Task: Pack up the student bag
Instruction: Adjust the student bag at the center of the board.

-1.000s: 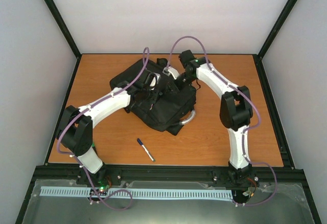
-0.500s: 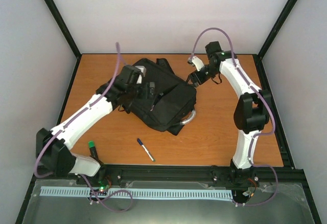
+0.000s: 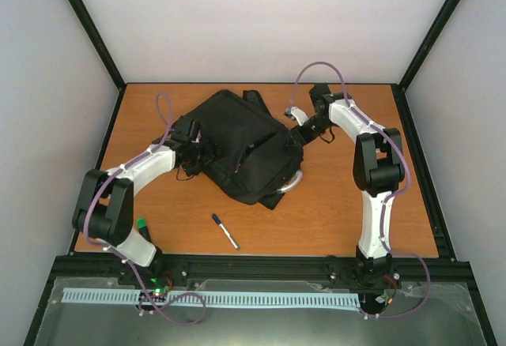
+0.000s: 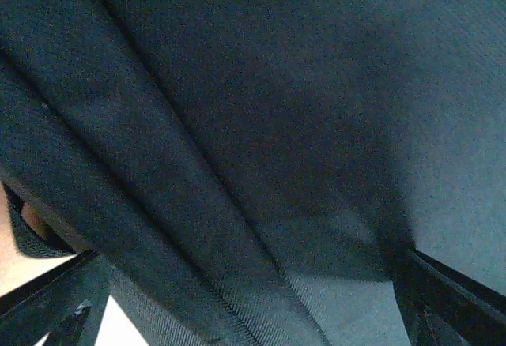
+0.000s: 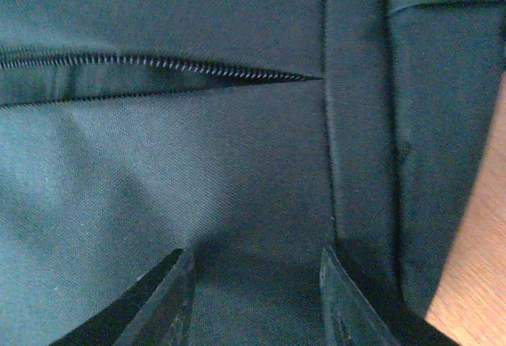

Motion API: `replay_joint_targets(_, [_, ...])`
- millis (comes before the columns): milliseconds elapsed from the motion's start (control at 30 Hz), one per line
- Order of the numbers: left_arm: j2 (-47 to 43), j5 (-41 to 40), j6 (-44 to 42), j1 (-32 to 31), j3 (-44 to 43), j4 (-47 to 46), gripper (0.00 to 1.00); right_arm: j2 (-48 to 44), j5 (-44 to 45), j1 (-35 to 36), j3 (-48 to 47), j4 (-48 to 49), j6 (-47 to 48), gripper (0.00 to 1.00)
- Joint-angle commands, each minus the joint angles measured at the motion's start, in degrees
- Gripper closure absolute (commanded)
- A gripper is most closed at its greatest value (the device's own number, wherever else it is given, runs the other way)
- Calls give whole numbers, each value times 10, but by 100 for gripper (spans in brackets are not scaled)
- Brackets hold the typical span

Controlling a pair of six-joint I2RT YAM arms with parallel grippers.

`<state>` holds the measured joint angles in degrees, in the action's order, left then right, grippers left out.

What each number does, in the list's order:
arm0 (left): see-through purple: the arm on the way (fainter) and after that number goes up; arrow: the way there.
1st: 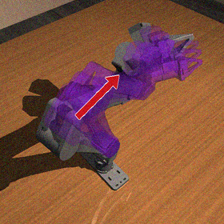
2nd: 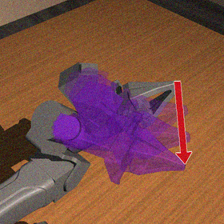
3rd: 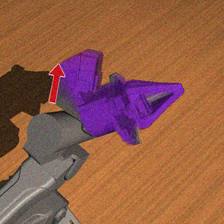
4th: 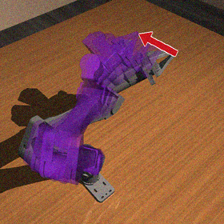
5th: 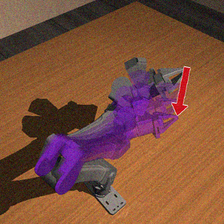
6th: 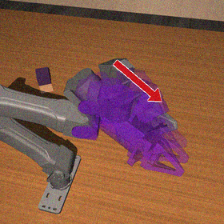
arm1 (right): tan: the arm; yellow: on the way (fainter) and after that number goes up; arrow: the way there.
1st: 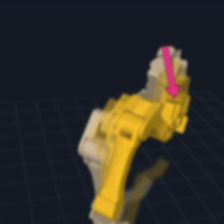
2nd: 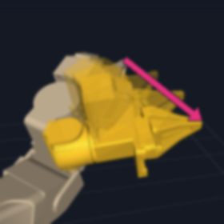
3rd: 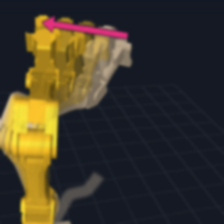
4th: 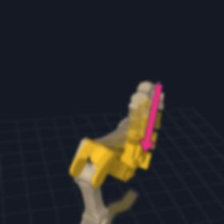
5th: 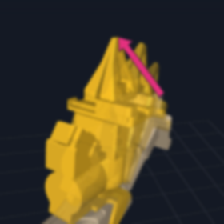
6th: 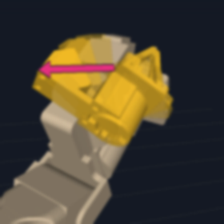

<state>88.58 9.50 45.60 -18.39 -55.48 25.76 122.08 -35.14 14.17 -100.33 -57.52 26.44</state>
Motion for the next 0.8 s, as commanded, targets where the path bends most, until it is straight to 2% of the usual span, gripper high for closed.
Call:
replay_joint_targets(0, [59,75,29,-4,-47,-99,0,-27,-31,3,77,-6,17,57])
replay_joint_targets(133, [129,102,5,-28,-114,-94,0,-72,-26,3,165,-2,39,59])
replay_joint_targets(267, [189,93,-21,-76,-186,-74,0,-131,-20,4,265,16,44,59])
replay_joint_targets(500, [251,62,-26,-114,-285,-28,0,-228,82,-22,345,21,60,53])
replay_joint_targets(600, [229,-11,-42,-114,-307,41,0,-252,97,-58,334,-7,75,49])
replay_joint_targets(667, [180,-107,-41,-118,-302,92,0,-267,94,-86,317,-24,82,45])
replay_joint_targets(733, [114,-225,-30,-127,-271,119,0,-277,87,-109,295,-34,82,41])
replay_joint_targets(767, [77,-259,-21,-135,-247,124,0,-280,83,-116,287,-36,78,40])
